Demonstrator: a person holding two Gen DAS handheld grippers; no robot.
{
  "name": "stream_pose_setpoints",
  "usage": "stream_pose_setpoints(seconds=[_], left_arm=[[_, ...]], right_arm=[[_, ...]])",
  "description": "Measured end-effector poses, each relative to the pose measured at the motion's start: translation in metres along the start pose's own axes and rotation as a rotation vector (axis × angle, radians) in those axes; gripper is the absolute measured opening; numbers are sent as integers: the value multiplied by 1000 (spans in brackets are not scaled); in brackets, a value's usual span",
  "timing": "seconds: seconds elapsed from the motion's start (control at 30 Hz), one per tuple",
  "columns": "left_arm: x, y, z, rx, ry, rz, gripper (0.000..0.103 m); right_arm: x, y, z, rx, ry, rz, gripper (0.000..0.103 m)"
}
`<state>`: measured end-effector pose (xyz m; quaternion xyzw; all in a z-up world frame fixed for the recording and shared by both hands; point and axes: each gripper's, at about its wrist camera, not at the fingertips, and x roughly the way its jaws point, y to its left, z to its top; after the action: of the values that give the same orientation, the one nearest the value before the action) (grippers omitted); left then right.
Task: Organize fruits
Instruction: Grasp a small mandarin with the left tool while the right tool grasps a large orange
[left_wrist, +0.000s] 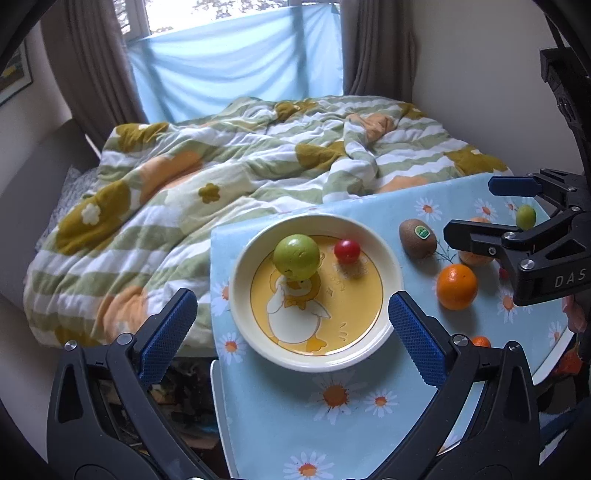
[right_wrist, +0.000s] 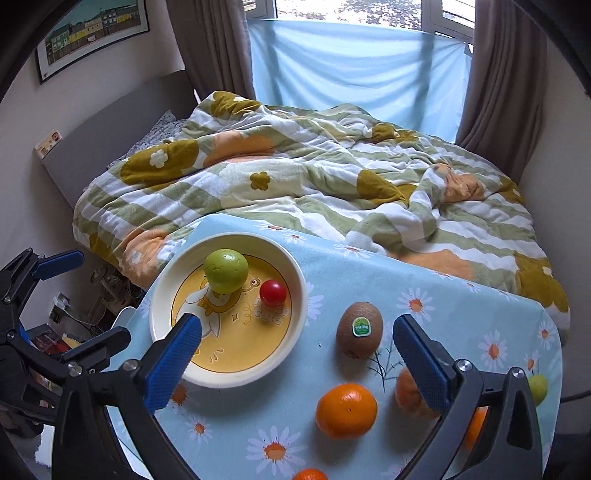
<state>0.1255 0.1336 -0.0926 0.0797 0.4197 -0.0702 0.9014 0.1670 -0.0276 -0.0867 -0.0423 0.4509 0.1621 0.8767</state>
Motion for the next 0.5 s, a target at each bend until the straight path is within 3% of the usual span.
stream_pose_setpoints(seconds=[0.27,0.5], left_arm=[[-13,-34,14,22,-34,-13,103],[-15,-82,7,-16,0,14,103]], right_arm=[[-47,-48,-27,116,-22,-63,103],[-73,-97,-56,110,-33,-101,103]])
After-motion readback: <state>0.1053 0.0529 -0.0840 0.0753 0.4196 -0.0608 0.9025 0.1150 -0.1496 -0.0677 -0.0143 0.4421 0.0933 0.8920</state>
